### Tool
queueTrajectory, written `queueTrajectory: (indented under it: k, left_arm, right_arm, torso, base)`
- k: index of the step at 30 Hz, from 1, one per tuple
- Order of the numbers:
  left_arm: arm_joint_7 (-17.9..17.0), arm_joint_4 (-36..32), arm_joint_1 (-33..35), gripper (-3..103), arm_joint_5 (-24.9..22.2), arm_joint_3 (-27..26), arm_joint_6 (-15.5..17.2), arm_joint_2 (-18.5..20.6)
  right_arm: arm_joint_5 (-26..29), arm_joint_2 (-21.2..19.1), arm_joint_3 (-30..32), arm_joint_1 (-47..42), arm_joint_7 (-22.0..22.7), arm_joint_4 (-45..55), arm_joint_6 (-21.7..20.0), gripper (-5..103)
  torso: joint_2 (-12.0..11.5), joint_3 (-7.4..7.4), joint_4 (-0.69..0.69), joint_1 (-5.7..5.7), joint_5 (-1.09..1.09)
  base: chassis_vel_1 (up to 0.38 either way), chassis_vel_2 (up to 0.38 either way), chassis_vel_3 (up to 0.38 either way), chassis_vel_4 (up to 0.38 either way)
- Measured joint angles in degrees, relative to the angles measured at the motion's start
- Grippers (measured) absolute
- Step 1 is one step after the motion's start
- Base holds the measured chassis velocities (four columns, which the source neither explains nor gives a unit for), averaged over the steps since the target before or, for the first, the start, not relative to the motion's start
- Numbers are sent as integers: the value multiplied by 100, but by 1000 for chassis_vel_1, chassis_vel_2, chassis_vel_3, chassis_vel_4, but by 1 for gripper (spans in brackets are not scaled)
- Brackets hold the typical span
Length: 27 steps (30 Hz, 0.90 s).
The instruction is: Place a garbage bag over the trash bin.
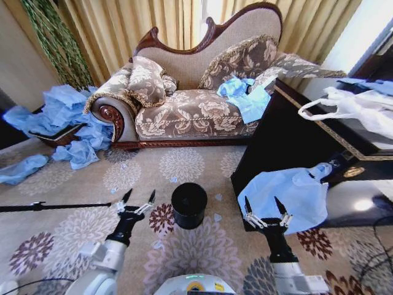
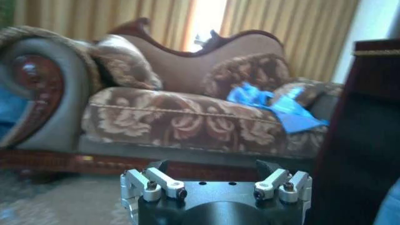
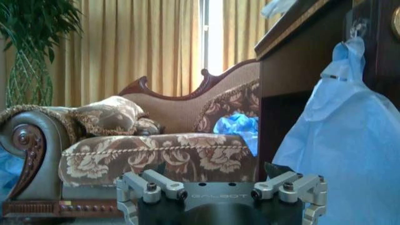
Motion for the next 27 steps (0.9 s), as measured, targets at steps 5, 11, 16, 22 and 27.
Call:
queueTrajectory:
  k: [5,11,16,22,27]
  left_arm:
    - [-210,142,-511,96,-829,412,108,1063]
    - [-494,189,-1867,97,-3133,1517,399,2604]
    - [-850,213,-3868,95,-5465,3417,530,3077]
    - [-1415,554,-6394,93,-7599,5391,673,2471]
    - [-1801,1116,-7449,93,-8166,6301,744,1621]
  right_arm:
    - [-66,81,63,-72,-59,-40,112,100]
    - [-388,396,66,-187,-62,-378,505,100]
    - [-503,516,122,-228,-77,-369,573,100]
    - [-540,521,163,-236,-69,-431,624,100]
    - [-572,484,179,-227,-62,-541,683,100]
  torso:
    - [0,0,0,0,-2]
    - [0,1,-2,0,2]
    - [0,1,1,0,-2]
    - [0,1,0,1,1]
    - [0,1,0,1,2]
  base:
    - [0,0,0,0]
    - [0,0,0,0]
    - [0,0,0,0]
    - [0,0,0,0]
    - [0,0,0,0]
